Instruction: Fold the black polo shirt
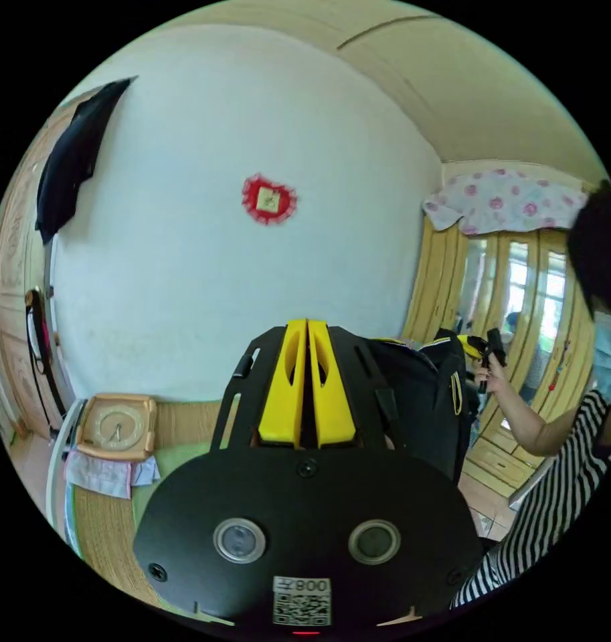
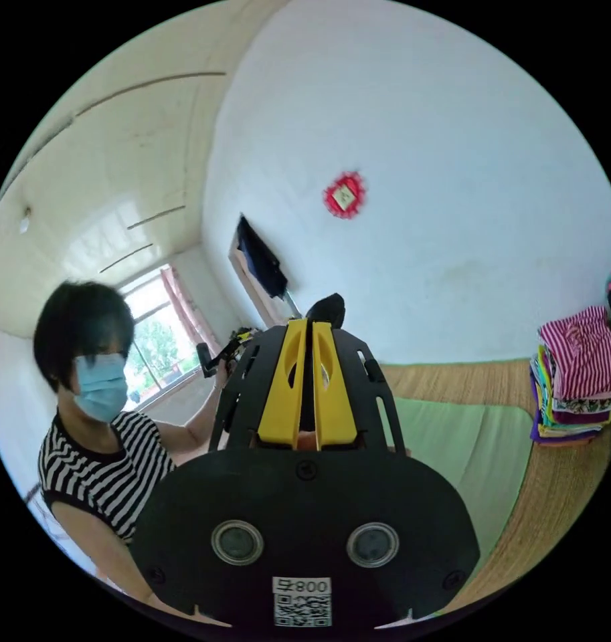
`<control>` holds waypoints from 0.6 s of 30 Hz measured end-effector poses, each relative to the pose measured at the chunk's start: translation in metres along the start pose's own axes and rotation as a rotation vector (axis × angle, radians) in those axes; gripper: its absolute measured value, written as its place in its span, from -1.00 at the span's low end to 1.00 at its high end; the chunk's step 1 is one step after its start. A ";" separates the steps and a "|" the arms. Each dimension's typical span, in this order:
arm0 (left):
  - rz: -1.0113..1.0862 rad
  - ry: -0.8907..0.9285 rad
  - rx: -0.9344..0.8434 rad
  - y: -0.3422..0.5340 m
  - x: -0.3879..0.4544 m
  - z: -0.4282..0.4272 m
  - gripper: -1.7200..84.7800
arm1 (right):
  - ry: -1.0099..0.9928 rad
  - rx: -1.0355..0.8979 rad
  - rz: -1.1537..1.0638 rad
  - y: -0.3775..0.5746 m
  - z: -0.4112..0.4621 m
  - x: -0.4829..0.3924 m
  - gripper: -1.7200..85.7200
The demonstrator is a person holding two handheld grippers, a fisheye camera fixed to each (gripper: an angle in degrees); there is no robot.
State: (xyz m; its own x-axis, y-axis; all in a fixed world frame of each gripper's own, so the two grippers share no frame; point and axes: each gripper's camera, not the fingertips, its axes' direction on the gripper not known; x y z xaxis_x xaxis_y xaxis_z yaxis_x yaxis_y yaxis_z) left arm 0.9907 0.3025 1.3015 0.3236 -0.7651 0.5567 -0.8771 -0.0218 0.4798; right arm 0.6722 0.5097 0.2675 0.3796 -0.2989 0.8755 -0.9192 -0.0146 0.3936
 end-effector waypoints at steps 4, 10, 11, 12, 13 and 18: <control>-0.122 -0.166 -0.197 0.019 -0.055 0.103 -0.96 | 0.278 -0.175 0.219 -0.009 0.098 0.117 -0.94; -0.249 -0.107 -0.596 0.124 -0.118 0.220 -0.96 | 0.395 -0.303 0.497 0.075 0.194 0.227 -0.94; -0.252 -0.100 -0.676 0.151 -0.122 0.234 -0.96 | 0.403 -0.328 0.499 0.086 0.207 0.230 -0.93; -0.255 -0.098 -0.759 0.176 -0.127 0.244 -0.96 | 0.413 -0.394 0.501 0.108 0.233 0.235 -0.92; -0.259 -0.099 -0.795 0.188 -0.129 0.249 -0.96 | 0.432 -0.453 0.499 0.128 0.261 0.238 -0.90; -0.333 -0.130 -0.939 0.252 -0.158 0.270 -0.96 | 0.469 -0.656 0.374 0.177 0.388 0.224 -0.83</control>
State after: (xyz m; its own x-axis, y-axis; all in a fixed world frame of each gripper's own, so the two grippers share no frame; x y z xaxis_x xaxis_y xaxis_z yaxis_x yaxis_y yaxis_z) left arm 0.6229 0.2440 1.1511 0.4115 -0.8778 0.2452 -0.0955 0.2261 0.9694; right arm 0.5539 0.0695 0.4243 0.2029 0.2491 0.9470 -0.8014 0.5980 0.0144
